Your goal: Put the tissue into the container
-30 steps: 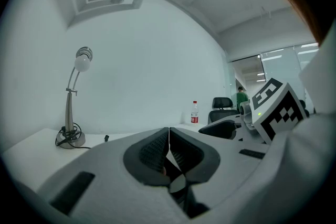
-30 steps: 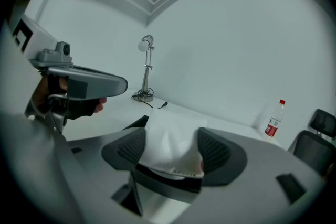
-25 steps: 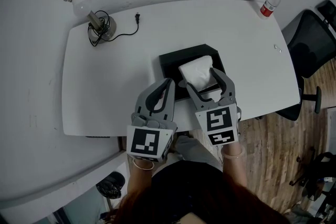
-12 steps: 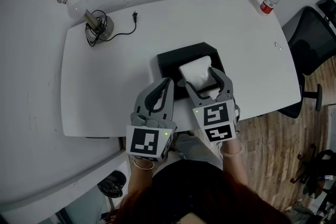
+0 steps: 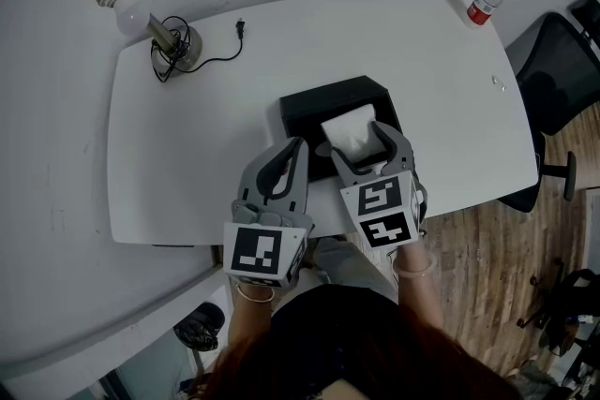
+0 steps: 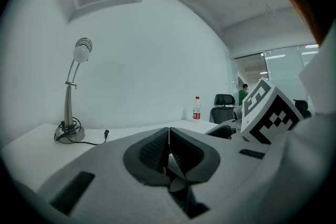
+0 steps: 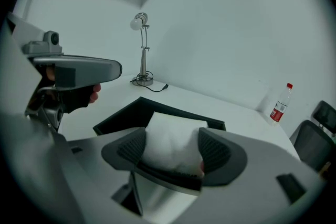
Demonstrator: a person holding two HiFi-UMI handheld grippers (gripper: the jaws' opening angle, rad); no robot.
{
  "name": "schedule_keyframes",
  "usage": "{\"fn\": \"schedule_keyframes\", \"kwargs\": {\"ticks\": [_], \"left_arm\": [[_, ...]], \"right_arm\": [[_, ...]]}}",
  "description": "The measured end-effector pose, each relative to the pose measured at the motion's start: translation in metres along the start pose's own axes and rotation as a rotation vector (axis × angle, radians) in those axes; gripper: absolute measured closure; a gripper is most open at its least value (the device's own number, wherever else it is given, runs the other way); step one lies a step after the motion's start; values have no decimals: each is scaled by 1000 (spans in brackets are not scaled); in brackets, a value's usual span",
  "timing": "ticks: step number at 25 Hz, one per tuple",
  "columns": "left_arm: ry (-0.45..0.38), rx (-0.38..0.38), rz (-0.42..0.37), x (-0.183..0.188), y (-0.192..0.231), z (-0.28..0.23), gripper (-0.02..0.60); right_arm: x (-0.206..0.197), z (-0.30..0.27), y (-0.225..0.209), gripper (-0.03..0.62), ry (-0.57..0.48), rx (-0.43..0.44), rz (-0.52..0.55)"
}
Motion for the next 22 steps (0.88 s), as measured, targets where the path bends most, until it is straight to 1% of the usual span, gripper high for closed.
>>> {"fn": "schedule_keyframes", "kwargs": {"ticks": [6,9,11,22], "left_arm": [[2,-1,1,-1,0,-5,554],[5,-2,1,-2,-1,-6,554],[6,-2,2,-1,-1,-7,554],[-3,24,-8,5,3,4,554]], "right_arm": [[-3,-5,1,260,28,7,3],[-3,-5,-1,292,39,-8,13],[-4,-5,-1,295,40,-14,15],[2,4,-1,293,-17,-8,-17]]}}
Point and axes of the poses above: the fingertips, and each gripper's own axes: z backward along the fingers, y to its left, x out of its top, the point moved 6 cm from there along z, backward along the fingers, and after that the axes turned 4 degrees about -y, right-handed, at the moved point
